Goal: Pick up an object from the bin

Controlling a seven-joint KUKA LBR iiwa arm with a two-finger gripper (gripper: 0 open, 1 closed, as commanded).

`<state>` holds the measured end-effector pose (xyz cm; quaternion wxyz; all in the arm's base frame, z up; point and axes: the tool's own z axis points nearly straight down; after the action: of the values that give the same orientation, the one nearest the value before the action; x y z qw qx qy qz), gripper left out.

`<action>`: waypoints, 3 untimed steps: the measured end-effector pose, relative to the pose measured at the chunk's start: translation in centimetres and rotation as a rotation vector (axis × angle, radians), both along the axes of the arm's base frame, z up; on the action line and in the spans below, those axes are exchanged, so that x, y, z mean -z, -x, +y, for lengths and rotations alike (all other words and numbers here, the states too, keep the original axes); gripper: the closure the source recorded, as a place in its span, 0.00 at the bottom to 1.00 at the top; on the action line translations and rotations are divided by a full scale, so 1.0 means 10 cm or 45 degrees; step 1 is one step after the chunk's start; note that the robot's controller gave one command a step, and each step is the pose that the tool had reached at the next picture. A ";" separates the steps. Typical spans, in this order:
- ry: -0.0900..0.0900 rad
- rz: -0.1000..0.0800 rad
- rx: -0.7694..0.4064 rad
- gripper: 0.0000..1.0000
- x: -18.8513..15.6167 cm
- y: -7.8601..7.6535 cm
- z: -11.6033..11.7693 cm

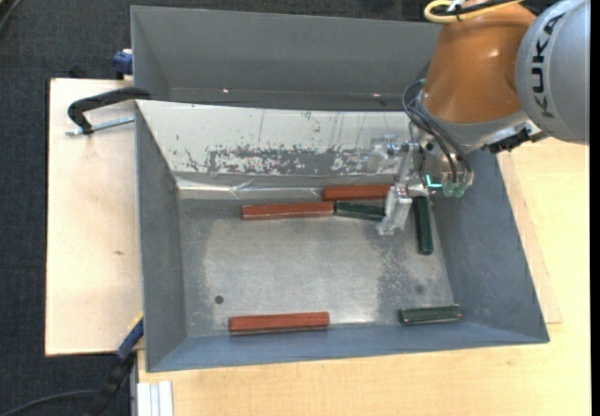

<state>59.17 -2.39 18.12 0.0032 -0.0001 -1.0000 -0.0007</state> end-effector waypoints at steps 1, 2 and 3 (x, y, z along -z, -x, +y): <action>-0.002 -0.002 -0.406 0.00 1.04 0.28 -0.18; 0.005 -0.024 -1.004 0.00 -0.14 -0.09 -0.53; -0.009 -0.003 -1.398 0.00 0.96 0.24 -0.72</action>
Offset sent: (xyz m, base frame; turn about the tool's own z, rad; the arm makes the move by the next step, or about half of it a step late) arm -0.0270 -0.0186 -0.1023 -0.3193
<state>56.76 -9.61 8.54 0.0019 0.5217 -0.8531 -0.0021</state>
